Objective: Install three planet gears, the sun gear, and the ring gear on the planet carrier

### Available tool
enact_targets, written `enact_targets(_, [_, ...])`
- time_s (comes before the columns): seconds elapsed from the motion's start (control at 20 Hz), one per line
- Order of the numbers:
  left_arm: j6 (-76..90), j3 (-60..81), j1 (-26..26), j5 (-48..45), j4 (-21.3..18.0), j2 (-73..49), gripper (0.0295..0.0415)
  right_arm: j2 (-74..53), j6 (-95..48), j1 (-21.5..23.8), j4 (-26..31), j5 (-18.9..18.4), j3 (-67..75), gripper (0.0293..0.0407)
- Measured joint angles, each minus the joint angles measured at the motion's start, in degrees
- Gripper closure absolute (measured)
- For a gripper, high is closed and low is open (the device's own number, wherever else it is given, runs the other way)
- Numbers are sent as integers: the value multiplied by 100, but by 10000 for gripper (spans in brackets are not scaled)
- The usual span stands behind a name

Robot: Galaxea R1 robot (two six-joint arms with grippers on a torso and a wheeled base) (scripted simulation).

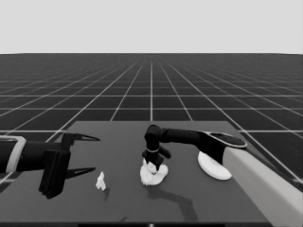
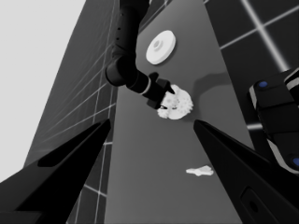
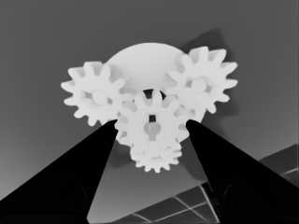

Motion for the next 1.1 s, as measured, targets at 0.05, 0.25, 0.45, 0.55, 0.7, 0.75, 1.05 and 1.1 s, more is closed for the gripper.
enact_targets(0.05, [0, 0, 0, 0, 0, 0, 326, 0, 60, 0, 0, 0, 0, 390])
enact_targets(0.25, [0, 0, 0, 0, 0, 0, 326, 1, 300, 0, 0, 1, 0, 390])
enact_targets(0.45, [0, 0, 0, 0, 0, 0, 326, 1, 540, 0, 0, 0, 0, 390])
enact_targets(0.55, [0, 0, 0, 0, 0, 0, 326, 1, 660, 0, 0, 0, 0, 390])
enact_targets(0.7, [0, 0, 0, 0, 0, 0, 326, 1, 840, 1, 0, 1, 0, 390])
enact_targets(0.75, [0, 0, 0, 0, 0, 0, 326, 1, 900, 0, 0, 1, 0, 390])
enact_targets(1.05, [0, 0, 0, 0, 0, 0, 326, 0, 1260, 0, -1, 1, 0, 390])
enact_targets(1.1, [0, 0, 0, 0, 0, 0, 326, 0, 1320, -1, -1, 1, 0, 390])
